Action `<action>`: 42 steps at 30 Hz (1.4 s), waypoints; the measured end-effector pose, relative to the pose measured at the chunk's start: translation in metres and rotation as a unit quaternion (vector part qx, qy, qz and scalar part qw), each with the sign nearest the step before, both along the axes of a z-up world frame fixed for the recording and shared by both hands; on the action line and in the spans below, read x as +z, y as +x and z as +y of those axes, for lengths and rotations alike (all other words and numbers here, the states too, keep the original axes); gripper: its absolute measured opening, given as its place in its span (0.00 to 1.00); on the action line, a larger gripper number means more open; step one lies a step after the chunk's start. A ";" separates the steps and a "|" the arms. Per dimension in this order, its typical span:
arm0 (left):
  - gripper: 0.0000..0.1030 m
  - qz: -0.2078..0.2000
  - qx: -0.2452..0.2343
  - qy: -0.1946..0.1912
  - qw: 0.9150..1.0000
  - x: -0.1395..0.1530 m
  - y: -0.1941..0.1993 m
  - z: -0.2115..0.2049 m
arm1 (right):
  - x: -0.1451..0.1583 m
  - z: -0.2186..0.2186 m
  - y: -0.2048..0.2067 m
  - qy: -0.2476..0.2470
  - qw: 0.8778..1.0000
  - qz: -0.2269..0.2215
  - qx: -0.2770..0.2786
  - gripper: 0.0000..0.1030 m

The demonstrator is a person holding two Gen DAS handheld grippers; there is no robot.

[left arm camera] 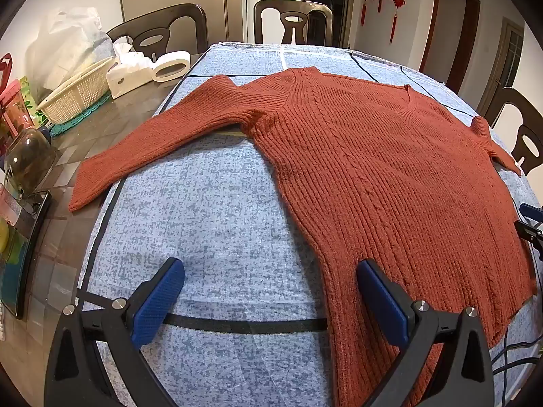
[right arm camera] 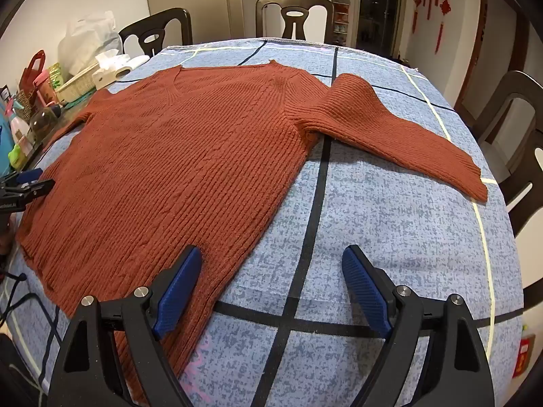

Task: Fold small clothes

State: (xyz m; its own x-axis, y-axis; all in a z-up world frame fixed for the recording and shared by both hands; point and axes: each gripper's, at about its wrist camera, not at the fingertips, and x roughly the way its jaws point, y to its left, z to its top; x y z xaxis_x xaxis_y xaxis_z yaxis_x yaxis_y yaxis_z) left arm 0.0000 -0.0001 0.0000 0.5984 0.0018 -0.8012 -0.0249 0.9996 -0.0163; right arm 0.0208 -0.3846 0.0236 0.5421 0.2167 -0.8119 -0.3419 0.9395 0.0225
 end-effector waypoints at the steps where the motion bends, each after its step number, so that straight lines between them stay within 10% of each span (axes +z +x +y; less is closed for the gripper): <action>1: 1.00 0.000 0.000 0.000 1.000 0.000 0.000 0.000 | 0.000 0.000 0.000 0.003 1.000 0.001 0.000 0.83; 42: 1.00 0.000 0.000 0.002 1.000 0.000 0.000 0.000 | -0.001 -0.001 0.001 0.002 1.000 0.000 0.000 0.84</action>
State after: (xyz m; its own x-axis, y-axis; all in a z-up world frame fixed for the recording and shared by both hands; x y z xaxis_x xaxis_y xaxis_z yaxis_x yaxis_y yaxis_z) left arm -0.0001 -0.0003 0.0001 0.5982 0.0047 -0.8013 -0.0249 0.9996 -0.0127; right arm 0.0218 -0.3851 0.0230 0.5415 0.2193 -0.8116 -0.3420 0.9394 0.0256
